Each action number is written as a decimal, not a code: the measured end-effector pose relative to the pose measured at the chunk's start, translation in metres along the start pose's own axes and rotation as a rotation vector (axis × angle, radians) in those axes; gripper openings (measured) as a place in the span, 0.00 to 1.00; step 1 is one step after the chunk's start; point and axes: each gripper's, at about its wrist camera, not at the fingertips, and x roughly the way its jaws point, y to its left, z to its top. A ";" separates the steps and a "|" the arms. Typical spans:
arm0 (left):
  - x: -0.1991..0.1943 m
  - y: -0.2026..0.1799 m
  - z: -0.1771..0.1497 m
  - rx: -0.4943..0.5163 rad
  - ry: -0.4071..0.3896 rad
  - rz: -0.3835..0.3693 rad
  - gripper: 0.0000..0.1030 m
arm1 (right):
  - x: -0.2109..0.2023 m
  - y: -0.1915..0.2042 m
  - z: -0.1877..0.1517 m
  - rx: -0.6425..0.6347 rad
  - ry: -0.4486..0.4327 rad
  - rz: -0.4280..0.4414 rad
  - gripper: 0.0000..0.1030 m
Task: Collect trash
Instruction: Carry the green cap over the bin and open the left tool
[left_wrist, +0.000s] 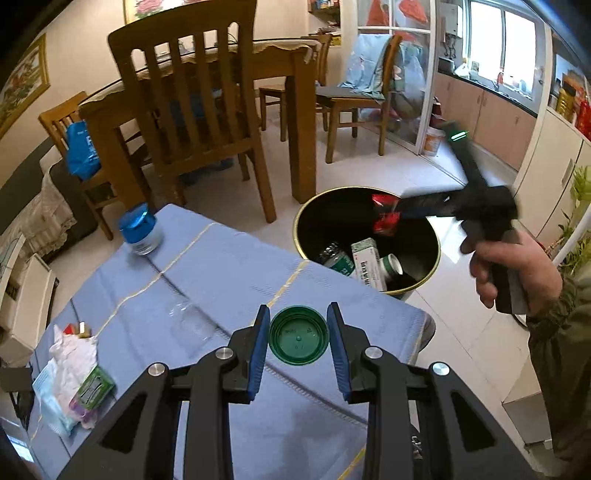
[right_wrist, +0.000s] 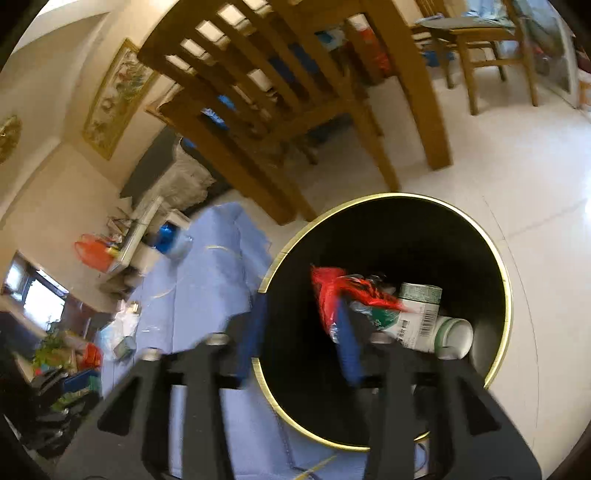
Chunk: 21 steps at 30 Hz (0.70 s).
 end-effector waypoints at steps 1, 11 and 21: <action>0.003 -0.003 0.001 0.005 0.004 0.000 0.29 | 0.018 -0.002 0.000 -0.021 0.128 -0.058 0.52; 0.022 -0.009 0.005 0.007 0.026 -0.011 0.29 | -0.023 0.012 0.013 -0.063 0.007 -0.023 0.66; 0.048 -0.027 0.041 0.032 0.044 -0.040 0.29 | -0.054 -0.033 -0.012 0.064 -0.072 -0.013 0.67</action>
